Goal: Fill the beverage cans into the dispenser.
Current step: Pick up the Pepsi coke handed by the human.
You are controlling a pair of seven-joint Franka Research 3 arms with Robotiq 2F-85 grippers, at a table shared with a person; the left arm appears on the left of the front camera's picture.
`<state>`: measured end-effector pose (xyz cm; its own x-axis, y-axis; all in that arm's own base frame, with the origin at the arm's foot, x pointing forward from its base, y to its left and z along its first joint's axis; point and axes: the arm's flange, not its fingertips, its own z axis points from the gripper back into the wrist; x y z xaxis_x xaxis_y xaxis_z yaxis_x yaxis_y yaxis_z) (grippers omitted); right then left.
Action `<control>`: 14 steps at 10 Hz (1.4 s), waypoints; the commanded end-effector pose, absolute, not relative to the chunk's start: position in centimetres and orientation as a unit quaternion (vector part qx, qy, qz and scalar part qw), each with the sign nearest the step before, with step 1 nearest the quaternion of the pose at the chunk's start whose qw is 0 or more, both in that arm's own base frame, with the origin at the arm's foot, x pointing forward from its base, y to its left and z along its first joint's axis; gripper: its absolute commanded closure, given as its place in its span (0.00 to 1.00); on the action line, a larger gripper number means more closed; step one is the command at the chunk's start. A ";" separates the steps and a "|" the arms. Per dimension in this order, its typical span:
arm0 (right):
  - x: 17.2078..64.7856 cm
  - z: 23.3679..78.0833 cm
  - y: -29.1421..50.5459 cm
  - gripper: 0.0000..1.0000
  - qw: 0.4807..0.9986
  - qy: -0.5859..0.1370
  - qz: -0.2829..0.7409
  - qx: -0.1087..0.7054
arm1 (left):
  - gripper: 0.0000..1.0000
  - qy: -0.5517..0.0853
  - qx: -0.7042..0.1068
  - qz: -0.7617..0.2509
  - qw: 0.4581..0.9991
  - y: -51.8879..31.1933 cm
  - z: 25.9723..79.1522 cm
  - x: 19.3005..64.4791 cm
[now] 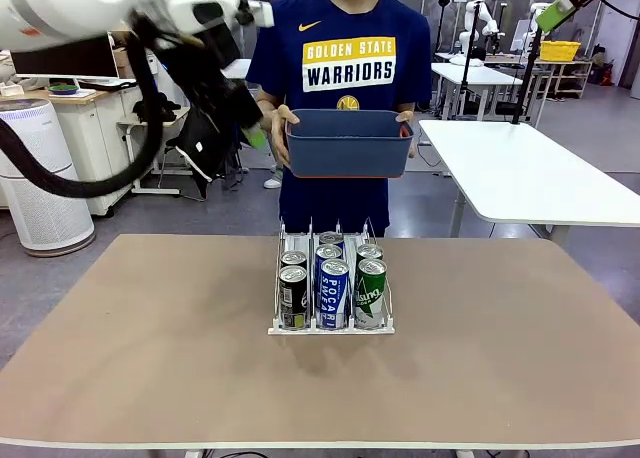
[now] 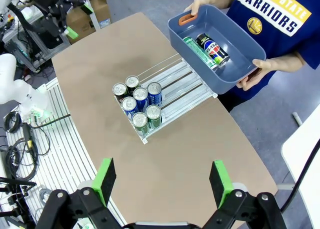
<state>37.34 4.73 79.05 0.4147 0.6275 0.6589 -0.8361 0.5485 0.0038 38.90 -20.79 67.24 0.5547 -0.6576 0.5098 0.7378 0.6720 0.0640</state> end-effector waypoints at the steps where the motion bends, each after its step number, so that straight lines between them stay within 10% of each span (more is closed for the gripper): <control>1: 37.3 79.0 4.8 0.00 0.824 -0.309 0.444 0.169 | 0.00 -0.269 -0.060 -0.415 0.867 -19.4 69.8 38.8; 14: 37.3 79.0 4.8 0.00 0.824 -0.309 0.444 0.169 | 0.00 -0.300 -0.065 -0.409 0.859 -18.4 73.0 38.2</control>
